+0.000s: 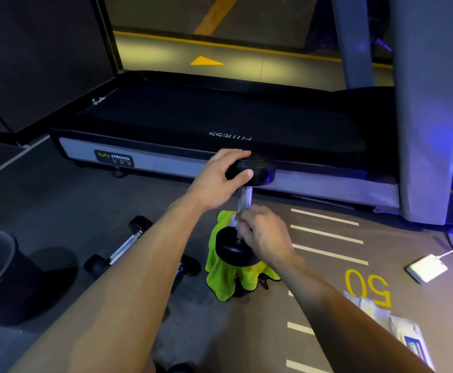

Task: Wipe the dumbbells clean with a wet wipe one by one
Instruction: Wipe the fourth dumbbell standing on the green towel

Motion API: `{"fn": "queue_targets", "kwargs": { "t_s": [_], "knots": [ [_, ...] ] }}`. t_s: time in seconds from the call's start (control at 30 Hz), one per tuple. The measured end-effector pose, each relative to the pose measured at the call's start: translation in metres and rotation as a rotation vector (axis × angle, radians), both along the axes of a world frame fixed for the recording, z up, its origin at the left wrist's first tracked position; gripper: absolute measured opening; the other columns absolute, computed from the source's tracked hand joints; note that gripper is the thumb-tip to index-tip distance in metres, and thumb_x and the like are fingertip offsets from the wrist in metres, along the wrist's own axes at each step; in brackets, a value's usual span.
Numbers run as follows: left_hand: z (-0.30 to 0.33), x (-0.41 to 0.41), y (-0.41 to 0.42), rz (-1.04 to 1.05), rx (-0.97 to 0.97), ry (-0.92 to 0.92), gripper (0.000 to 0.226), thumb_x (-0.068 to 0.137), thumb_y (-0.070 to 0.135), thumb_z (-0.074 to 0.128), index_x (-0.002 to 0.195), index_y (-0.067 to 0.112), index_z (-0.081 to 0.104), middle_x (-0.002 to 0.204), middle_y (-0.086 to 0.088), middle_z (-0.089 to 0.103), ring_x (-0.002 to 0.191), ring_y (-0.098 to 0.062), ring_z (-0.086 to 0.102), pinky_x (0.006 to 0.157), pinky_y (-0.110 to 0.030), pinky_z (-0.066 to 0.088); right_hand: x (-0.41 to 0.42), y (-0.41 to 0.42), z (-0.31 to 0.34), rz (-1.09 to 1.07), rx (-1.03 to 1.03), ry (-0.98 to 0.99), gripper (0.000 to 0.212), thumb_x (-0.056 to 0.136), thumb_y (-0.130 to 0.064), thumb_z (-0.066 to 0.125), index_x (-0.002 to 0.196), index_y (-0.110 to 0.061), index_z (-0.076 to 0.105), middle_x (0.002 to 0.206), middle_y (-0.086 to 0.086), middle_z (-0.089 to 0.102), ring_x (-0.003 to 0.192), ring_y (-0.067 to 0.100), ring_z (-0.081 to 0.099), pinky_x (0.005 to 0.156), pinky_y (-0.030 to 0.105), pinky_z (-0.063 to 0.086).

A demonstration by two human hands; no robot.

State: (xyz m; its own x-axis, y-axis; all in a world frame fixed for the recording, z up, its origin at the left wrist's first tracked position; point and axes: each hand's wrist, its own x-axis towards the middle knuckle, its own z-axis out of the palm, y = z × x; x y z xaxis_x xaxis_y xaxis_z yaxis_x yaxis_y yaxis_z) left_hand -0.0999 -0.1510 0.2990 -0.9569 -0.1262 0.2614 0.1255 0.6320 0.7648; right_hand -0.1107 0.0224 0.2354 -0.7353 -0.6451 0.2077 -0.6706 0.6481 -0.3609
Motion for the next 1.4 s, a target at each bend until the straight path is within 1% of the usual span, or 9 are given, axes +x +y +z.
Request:
{"fn": "queue_targets", "kwargs": {
  "t_s": [0.1,0.3,0.47,0.6,0.77,0.93,1.1,1.3,1.4],
  "knots": [
    [0.001,0.000,0.001,0.003,-0.005,0.006,0.048,0.099,0.033,0.067,0.145,0.024,0.056,0.143,0.008,0.051,0.135,-0.007,0.046,0.115,-0.020,0.032,-0.013,0.001,0.008,-0.069,-0.089,0.082,0.019,0.096,-0.021,0.056,0.109,-0.023,0.070,0.099,0.001,0.060,0.098,0.028,0.057,0.068,0.043,0.052],
    [0.002,0.000,0.002,0.015,-0.008,-0.012,0.048,0.100,0.034,0.064,0.147,0.026,0.054,0.145,0.010,0.049,0.134,-0.003,0.044,0.113,-0.018,0.031,-0.002,-0.004,0.006,0.029,0.096,-0.043,0.023,0.098,-0.021,0.053,0.112,-0.020,0.071,0.113,0.004,0.063,0.113,0.029,0.055,0.083,0.041,0.050],
    [0.001,-0.001,0.001,0.015,-0.017,0.008,0.048,0.099,0.031,0.066,0.145,0.024,0.056,0.143,0.009,0.051,0.133,-0.003,0.046,0.110,-0.010,0.030,-0.015,-0.008,0.011,-0.050,-0.203,0.085,0.016,0.092,-0.009,0.056,0.102,-0.013,0.066,0.102,0.005,0.059,0.097,0.028,0.054,0.075,0.042,0.050],
    [0.000,-0.003,-0.001,0.023,-0.026,0.015,0.047,0.100,0.031,0.065,0.145,0.023,0.056,0.143,0.008,0.051,0.133,-0.002,0.045,0.105,0.000,0.026,0.000,-0.004,-0.011,0.018,-0.124,0.107,0.034,0.091,-0.008,0.058,0.124,-0.014,0.066,0.112,0.003,0.056,0.101,0.028,0.051,0.087,0.041,0.050],
    [0.000,-0.005,0.000,0.019,-0.020,0.008,0.047,0.100,0.030,0.065,0.145,0.024,0.055,0.144,0.007,0.050,0.134,-0.005,0.046,0.114,-0.019,0.033,-0.003,-0.016,0.001,-0.035,-0.170,0.139,0.040,0.086,-0.014,0.057,0.126,-0.010,0.058,0.121,0.005,0.052,0.114,0.028,0.048,0.093,0.041,0.051],
    [0.001,-0.005,-0.002,0.018,-0.035,0.005,0.047,0.100,0.032,0.064,0.146,0.024,0.054,0.144,0.008,0.050,0.134,-0.005,0.045,0.113,-0.020,0.033,0.004,-0.006,-0.005,-0.029,-0.078,0.125,0.064,0.084,-0.015,0.058,0.147,-0.015,0.046,0.130,0.003,0.050,0.122,0.026,0.047,0.098,0.041,0.051],
    [0.001,-0.005,-0.001,0.012,-0.049,0.013,0.047,0.100,0.032,0.065,0.145,0.024,0.055,0.143,0.008,0.050,0.133,-0.006,0.046,0.112,-0.020,0.034,-0.002,-0.013,0.002,-0.062,-0.128,0.180,0.054,0.084,-0.016,0.060,0.137,-0.011,0.052,0.127,0.004,0.050,0.120,0.026,0.048,0.098,0.040,0.050],
    [0.002,-0.002,-0.003,0.019,-0.052,0.011,0.046,0.100,0.032,0.065,0.144,0.025,0.055,0.138,0.013,0.050,0.127,0.001,0.045,0.100,0.002,0.027,0.005,-0.006,-0.012,-0.078,-0.073,0.207,0.041,0.084,-0.019,0.061,0.124,-0.012,0.059,0.118,0.003,0.056,0.108,0.028,0.051,0.089,0.044,0.049],
    [0.003,0.000,-0.004,0.013,-0.049,0.017,0.046,0.099,0.031,0.066,0.144,0.025,0.056,0.136,0.013,0.050,0.125,0.001,0.046,0.100,-0.002,0.029,0.002,-0.012,-0.001,-0.097,-0.116,0.214,0.041,0.083,-0.021,0.061,0.123,-0.013,0.055,0.121,0.003,0.053,0.112,0.025,0.048,0.091,0.040,0.045]
  ]
}}
